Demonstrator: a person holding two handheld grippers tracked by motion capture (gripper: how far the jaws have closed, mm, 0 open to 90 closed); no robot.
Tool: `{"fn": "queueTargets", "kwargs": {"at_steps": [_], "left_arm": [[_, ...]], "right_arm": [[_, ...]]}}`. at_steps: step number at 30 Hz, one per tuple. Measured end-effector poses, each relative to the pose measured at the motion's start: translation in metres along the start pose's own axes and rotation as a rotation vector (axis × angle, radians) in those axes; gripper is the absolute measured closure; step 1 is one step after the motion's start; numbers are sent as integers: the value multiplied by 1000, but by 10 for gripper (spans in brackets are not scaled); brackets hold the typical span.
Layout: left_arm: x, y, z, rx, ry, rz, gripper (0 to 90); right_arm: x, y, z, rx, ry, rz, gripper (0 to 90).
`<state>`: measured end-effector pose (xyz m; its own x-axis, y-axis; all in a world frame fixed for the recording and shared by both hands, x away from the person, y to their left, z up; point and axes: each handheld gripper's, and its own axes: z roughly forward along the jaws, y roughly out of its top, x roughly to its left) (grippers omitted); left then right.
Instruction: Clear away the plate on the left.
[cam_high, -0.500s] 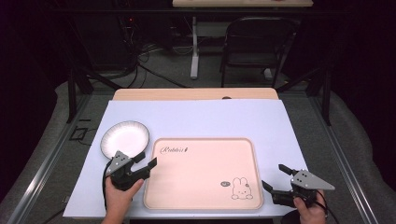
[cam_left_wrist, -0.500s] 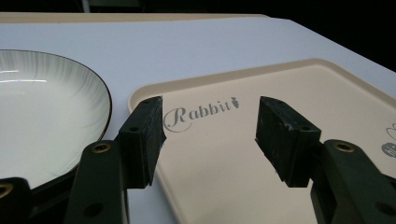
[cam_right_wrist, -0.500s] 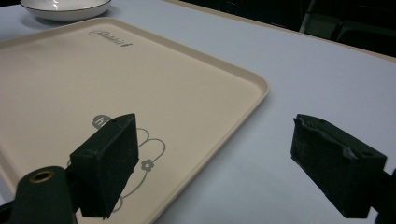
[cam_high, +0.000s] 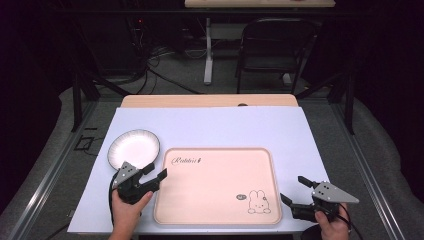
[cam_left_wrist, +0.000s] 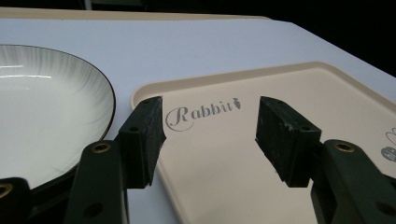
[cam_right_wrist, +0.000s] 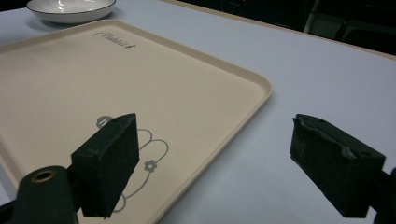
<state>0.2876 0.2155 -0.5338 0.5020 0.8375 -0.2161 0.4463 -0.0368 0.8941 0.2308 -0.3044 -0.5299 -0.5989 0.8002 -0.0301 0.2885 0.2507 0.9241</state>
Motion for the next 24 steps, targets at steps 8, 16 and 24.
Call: {"fn": "queueTargets", "kwargs": {"at_steps": [8,16,24], "left_arm": [[0,0,0,-2,0,-8,409],[3,0,-1,-3,-3,-39,395],[7,1,2,21,-3,-80,343]], "right_arm": [[0,0,0,1,5,-5,159],[-1,0,-1,-4,7,0,159],[0,0,0,-2,5,2,159]]}}
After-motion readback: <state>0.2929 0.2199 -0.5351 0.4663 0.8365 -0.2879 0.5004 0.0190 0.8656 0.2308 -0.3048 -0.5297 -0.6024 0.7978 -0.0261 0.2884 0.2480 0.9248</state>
